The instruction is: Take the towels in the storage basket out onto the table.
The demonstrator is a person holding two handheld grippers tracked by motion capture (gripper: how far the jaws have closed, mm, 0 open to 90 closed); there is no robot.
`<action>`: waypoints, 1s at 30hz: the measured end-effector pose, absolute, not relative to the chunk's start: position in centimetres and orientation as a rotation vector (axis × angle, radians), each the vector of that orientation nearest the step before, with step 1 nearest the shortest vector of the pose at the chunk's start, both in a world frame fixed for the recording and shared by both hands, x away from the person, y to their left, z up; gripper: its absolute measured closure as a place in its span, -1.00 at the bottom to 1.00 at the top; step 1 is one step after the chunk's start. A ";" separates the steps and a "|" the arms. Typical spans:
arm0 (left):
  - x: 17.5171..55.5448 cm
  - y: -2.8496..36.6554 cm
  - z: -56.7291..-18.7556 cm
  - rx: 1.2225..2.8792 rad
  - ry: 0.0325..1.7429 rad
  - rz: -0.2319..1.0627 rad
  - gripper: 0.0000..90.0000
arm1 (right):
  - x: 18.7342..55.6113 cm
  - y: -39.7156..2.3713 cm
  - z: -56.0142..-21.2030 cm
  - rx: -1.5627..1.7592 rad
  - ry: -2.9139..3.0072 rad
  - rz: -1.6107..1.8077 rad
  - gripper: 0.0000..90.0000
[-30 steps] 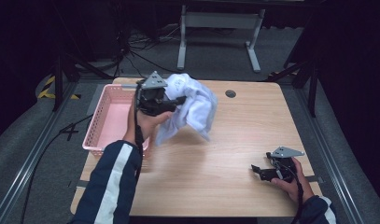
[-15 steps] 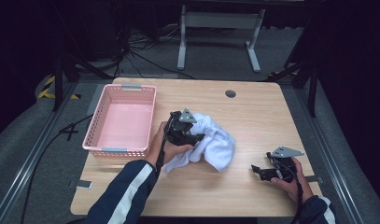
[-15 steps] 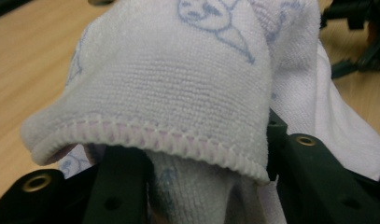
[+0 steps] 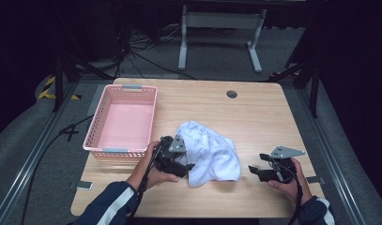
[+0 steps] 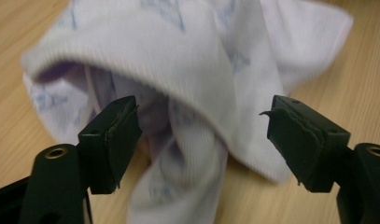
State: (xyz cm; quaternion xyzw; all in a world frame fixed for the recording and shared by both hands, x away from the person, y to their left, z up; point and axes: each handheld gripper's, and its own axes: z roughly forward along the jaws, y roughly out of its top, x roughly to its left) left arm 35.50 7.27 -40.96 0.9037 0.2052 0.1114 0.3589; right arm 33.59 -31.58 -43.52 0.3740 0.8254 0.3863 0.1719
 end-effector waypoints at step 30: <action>33.7 13.2 -45.0 2.400 0.727 0.335 0.82 | 35.4 -28.0 -43.8 0.862 2.436 0.961 0.84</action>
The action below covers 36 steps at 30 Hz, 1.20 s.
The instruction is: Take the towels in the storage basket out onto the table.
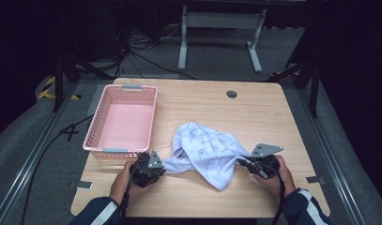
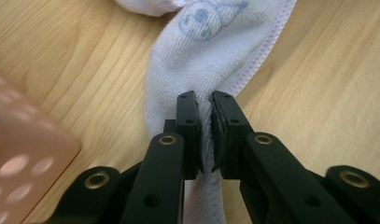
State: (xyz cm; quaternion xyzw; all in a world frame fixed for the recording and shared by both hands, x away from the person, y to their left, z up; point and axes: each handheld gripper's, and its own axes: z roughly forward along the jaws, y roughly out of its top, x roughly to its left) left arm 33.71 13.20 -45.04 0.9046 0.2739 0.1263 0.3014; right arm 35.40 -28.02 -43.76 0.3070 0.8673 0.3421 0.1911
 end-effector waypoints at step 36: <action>29.5 11.5 -43.7 2.304 0.583 0.269 -0.16 | 35.6 -30.2 -38.9 0.969 2.194 1.006 -0.16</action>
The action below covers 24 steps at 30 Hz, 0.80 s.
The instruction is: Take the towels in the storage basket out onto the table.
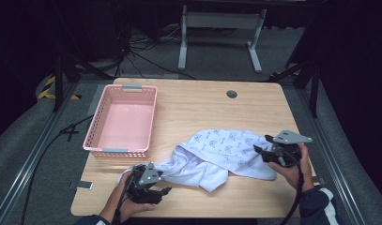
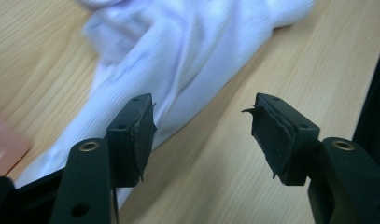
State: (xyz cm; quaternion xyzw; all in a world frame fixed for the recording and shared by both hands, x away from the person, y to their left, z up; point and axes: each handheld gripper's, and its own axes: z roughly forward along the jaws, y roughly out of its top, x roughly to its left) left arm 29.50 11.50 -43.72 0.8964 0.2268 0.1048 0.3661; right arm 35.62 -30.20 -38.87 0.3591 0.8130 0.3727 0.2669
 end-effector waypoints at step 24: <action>32.4 11.6 -46.4 2.317 0.830 0.365 -0.51 | 41.3 -15.7 -45.1 0.793 2.638 0.820 -0.22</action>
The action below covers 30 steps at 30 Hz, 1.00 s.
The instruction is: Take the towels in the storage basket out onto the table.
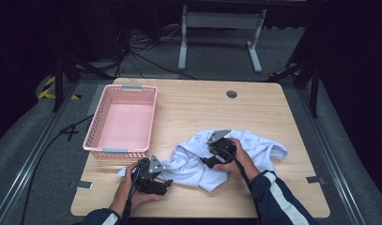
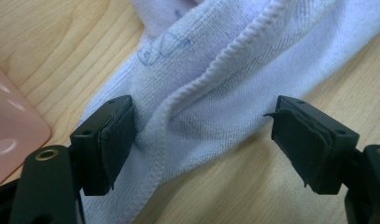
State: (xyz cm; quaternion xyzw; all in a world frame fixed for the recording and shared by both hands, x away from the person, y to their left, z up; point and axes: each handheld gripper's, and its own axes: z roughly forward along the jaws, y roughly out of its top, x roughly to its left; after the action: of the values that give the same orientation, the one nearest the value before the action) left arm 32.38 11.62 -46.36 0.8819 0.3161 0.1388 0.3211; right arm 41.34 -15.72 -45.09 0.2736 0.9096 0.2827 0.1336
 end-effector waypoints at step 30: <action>31.9 13.7 -44.4 2.256 0.813 0.434 0.76 | 29.9 -26.6 -40.3 0.547 2.657 1.142 0.70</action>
State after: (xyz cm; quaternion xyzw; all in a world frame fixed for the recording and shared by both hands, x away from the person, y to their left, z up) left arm 31.92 13.74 -44.38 0.8689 0.3130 0.1671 0.3450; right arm 29.94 -26.65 -40.27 0.1848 0.8983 0.3861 0.0989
